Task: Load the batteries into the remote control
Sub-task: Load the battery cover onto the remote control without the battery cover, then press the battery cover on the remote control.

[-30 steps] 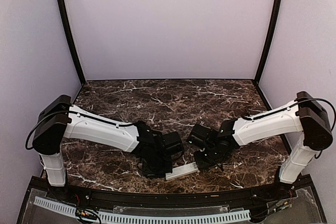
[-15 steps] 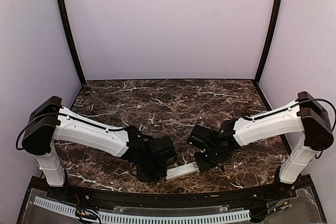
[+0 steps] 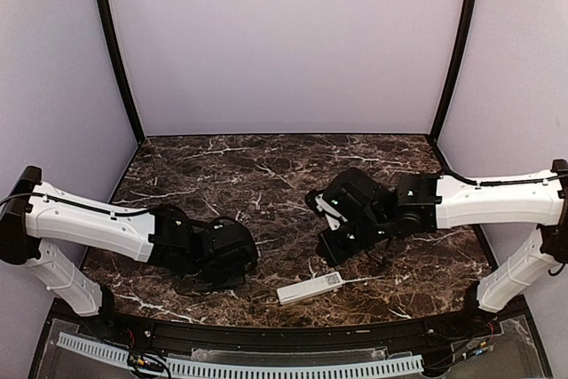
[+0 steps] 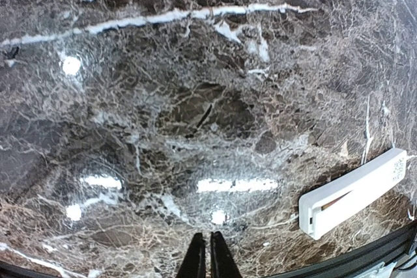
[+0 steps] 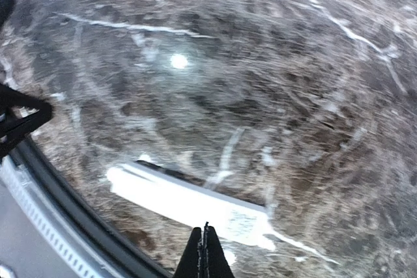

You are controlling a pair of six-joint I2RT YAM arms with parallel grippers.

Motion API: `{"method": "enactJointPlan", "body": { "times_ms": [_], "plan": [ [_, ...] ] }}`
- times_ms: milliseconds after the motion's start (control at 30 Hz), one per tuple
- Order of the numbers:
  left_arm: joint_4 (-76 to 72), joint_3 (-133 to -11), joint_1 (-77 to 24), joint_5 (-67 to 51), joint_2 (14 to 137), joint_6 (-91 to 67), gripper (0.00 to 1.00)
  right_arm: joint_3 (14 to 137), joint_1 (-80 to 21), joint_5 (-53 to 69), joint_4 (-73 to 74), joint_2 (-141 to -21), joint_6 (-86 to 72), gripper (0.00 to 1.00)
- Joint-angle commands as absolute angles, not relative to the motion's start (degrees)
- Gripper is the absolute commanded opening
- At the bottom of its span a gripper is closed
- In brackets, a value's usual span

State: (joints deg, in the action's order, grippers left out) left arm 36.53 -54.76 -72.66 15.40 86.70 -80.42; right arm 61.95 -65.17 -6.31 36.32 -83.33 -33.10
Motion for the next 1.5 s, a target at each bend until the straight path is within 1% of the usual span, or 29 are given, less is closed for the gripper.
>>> {"method": "enactJointPlan", "body": {
  "times_ms": [0,33,67,100,133,167,200,233,267,333,400,500,767,1167,1467],
  "plan": [
    [36.88,-52.2,-73.06,22.06,83.39,-79.83,0.09,60.02,-69.67,8.64,22.65,-85.43,-27.15,0.0],
    [36.64,-52.03,-73.14,22.41,82.81,-79.6,0.12,60.52,-70.08,9.45,22.08,-87.1,-26.96,0.0],
    [36.6,-51.79,-73.37,23.18,82.54,-79.31,0.18,61.07,-70.22,10.05,21.97,-88.69,-26.72,0.0],
    [36.42,-51.65,-73.63,23.94,82.07,-79.16,0.22,61.49,-70.42,10.23,21.68,-90.09,-26.56,0.0],
    [36.23,-51.28,-73.77,24.28,81.49,-78.7,0.31,61.66,-70.48,10.56,21.25,-91.35,-26.55,0.0],
    [35.71,-51.04,-74.03,24.79,81.09,-78.46,0.36,61.71,-70.41,10.92,20.74,-92.39,-26.5,0.0],
    [35.35,-50.49,-74.15,24.96,80.41,-77.93,0.44,61.84,-70.49,11.47,20.41,-93.3,-26.39,0.0],
    [34.57,-50.12,-74.35,25.31,80.02,-77.73,0.48,62.05,-70.51,11.87,20.22,-94.06,-26.27,0.0],
    [34.25,-49.4,-74.44,25.53,79.24,-77.35,0.54,62.27,-70.53,12.03,20.07,-94.56,-26.32,0.0],
    [32.98,-48.25,-74.66,26.08,78.14,-76.67,0.6,62.15,-70.59,12.15,19.32,-95.23,-26.43,0.0],
    [31.8,-47.35,-74.82,26.43,77.43,-76.18,0.62,62.23,-70.62,12.09,19.02,-96.04,-26.46,0.0],
    [31.21,-47.18,-74.96,27.23,77.26,-75.37,0.64,63.03,-70.64,12.29,19.13,-97.55,-26.12,0.0],
    [33.93,-48.45,-74.97,29.26,77.4,-74.38,0.65,65.46,-70.59,10.69,20.45,-98.81,-24.96,0.0],
    [33.47,-47.84,-74.97,29.61,77.51,-74.33,0.64,60.32,-69.7,11.29,16.82,-106.54,-27.44,0.0],
    [33.63,-48.33,-74.97,29.6,77.88,-73.36,0.64,62.3,-69.67,10.16,19.47,-102.48,-27.11,0.0]
  ]
}}
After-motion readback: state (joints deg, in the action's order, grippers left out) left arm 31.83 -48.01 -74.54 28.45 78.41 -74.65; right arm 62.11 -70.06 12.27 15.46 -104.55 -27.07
